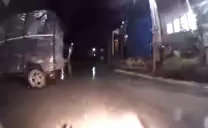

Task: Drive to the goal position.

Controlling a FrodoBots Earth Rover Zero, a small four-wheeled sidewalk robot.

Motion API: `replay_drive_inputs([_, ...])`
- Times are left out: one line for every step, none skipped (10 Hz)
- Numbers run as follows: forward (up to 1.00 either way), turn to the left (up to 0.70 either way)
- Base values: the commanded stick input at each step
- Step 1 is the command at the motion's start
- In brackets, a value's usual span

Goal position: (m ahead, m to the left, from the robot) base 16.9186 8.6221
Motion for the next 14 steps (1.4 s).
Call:
replay_drive_inputs([1.00, 0.00])
replay_drive_inputs([1.00, 0.00])
replay_drive_inputs([1.00, 0.00])
replay_drive_inputs([1.00, 0.00])
replay_drive_inputs([1.00, 0.00])
replay_drive_inputs([1.00, 0.00])
replay_drive_inputs([1.00, 0.00])
replay_drive_inputs([1.00, 0.00])
replay_drive_inputs([1.00, 0.00])
replay_drive_inputs([1.00, 0.01])
replay_drive_inputs([1.00, 0.12])
replay_drive_inputs([1.00, 0.22])
replay_drive_inputs([1.00, 0.27])
replay_drive_inputs([1.00, 0.23])
